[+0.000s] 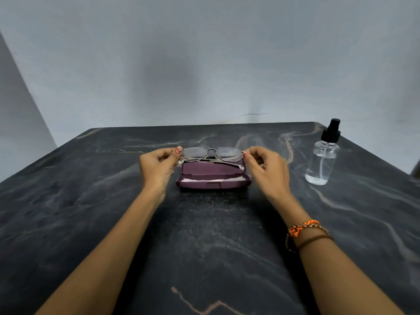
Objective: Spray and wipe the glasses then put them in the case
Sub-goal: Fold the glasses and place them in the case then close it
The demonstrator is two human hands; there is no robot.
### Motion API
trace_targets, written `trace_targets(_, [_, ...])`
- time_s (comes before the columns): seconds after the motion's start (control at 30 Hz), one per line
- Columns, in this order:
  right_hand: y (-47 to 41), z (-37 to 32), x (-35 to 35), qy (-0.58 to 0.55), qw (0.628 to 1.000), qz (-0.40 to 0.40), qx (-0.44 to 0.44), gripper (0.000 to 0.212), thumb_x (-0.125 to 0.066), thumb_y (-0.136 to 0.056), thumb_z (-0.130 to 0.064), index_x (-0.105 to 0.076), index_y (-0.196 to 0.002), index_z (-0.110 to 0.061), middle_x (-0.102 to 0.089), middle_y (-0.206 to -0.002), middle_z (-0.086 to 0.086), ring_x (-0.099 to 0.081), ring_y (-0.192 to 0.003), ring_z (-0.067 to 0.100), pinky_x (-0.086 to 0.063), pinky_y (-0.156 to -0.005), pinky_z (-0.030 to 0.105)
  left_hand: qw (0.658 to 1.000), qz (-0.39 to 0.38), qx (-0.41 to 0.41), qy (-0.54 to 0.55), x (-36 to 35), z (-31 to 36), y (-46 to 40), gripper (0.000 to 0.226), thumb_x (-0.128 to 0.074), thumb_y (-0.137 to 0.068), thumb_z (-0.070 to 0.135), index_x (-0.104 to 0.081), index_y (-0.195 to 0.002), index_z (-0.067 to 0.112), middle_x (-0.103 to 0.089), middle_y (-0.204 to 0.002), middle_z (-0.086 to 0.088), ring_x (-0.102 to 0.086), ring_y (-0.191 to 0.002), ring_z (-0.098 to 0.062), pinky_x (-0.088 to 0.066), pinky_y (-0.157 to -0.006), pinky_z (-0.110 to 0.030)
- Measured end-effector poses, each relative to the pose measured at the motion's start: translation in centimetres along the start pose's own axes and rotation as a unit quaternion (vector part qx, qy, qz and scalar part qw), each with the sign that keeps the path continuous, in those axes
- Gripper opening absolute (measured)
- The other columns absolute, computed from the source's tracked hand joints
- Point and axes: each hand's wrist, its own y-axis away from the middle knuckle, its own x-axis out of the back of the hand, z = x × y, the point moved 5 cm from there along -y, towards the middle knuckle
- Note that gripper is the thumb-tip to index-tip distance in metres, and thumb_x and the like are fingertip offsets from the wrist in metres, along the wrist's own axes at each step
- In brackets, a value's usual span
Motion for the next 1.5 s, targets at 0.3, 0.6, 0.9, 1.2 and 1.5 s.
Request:
trace_targets(0.3, [-1.0, 2.4, -0.2, -0.031, 0.996, -0.08, -0.028, 0.021, -0.059, -0.084, -0.021, -0.059, -0.064, -0.028, -0.059, -0.062, -0.01, -0.053, -0.063, 0.007, -0.042, -0.065, 0.029, 0.99, -0.102, -0.012, -0.096, -0.3, -0.6, 0.3, 0.022, -0.067, -0.081, 0.009, -0.067, -0.061, 0.02, -0.063, -0.047, 0.021, -0.055, -0.048, 0.01, -0.038, -0.045, -0.002])
trace_targets(0.6, [-1.1, 2.1, 0.0, 0.047, 0.99, -0.134, 0.015, 0.014, -0.065, -0.08, -0.017, -0.063, -0.069, -0.027, -0.063, -0.065, -0.005, -0.052, -0.06, 0.006, -0.046, -0.065, 0.03, 0.967, -0.155, -0.018, -0.201, 0.1, -1.1, -0.1, 0.008, -0.073, -0.077, 0.012, -0.074, -0.07, 0.009, -0.067, -0.064, 0.006, -0.052, -0.05, 0.009, -0.041, -0.061, -0.02])
trace_targets(0.9, [-0.9, 2.0, 0.1, 0.124, 0.979, -0.16, 0.015, 0.006, -0.068, -0.075, -0.019, -0.074, -0.078, -0.019, -0.066, -0.069, -0.001, -0.06, -0.071, 0.016, -0.05, -0.07, 0.032, 0.954, -0.197, -0.038, -0.223, 0.3, -0.3, 0.0, 0.009, -0.076, -0.072, 0.009, -0.074, -0.079, 0.013, -0.064, -0.065, 0.016, -0.053, -0.049, 0.014, -0.037, -0.043, -0.001])
trace_targets(1.2, [-0.9, 2.0, 0.0, 0.112, 0.979, -0.171, 0.014, 0.01, -0.071, -0.074, -0.016, -0.076, -0.083, -0.016, -0.069, -0.073, 0.0, -0.062, -0.072, 0.014, -0.054, -0.074, 0.034, 0.966, -0.185, -0.025, -0.18, 0.9, -0.6, -0.3, 0.013, -0.079, -0.066, 0.007, -0.074, -0.072, 0.017, -0.068, -0.065, 0.011, -0.06, -0.058, -0.001, -0.049, -0.054, -0.012])
trace_targets(1.5, [-0.8, 2.0, 0.0, 0.116, 0.976, -0.182, 0.016, 0.011, -0.067, -0.075, -0.017, -0.075, -0.083, -0.018, -0.069, -0.074, -0.002, -0.062, -0.073, 0.013, -0.051, -0.072, 0.028, 0.951, -0.264, 0.141, -0.077, 0.8, -2.4, -0.1, 0.04, -0.079, -0.043, 0.021, -0.07, -0.081, 0.013, -0.072, -0.068, 0.004, -0.067, -0.063, -0.004, -0.053, -0.048, -0.015])
